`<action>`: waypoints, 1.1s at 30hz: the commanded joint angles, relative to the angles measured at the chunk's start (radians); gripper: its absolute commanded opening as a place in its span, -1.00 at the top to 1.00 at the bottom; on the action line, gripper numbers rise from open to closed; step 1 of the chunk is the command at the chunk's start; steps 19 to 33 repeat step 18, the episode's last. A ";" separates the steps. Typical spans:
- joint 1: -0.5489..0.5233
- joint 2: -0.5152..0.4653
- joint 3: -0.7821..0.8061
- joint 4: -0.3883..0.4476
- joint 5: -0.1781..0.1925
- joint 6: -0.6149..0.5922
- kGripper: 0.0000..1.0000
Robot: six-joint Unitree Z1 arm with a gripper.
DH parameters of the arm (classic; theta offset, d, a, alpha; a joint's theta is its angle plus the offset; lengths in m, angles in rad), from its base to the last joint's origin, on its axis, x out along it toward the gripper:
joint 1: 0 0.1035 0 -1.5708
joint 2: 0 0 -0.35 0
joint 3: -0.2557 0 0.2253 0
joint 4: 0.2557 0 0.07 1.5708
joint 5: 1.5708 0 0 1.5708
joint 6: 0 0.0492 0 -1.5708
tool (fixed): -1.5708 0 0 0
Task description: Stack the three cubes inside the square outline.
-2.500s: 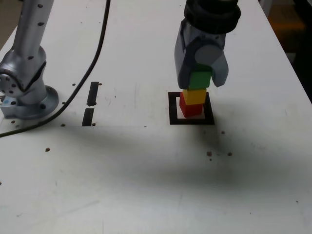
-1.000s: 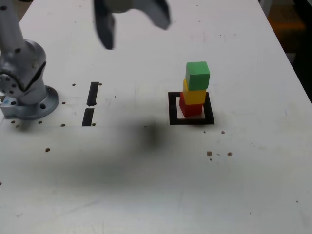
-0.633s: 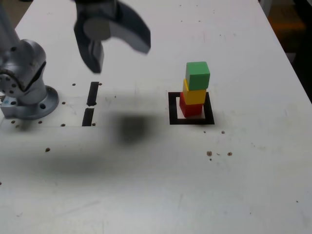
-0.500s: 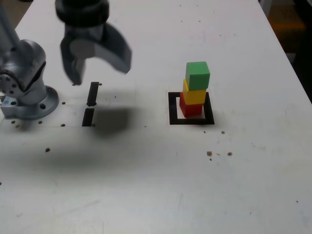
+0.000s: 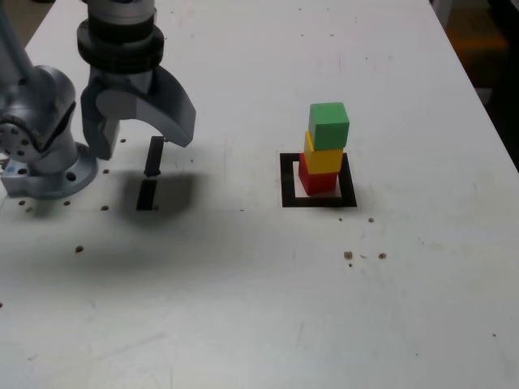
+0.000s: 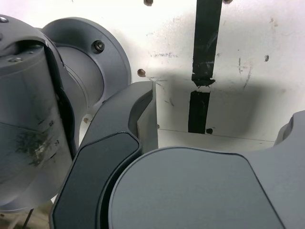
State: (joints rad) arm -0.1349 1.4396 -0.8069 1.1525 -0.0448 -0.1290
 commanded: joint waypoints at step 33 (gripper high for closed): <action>0.009 0.039 0.047 -0.004 0.039 0.017 -1.00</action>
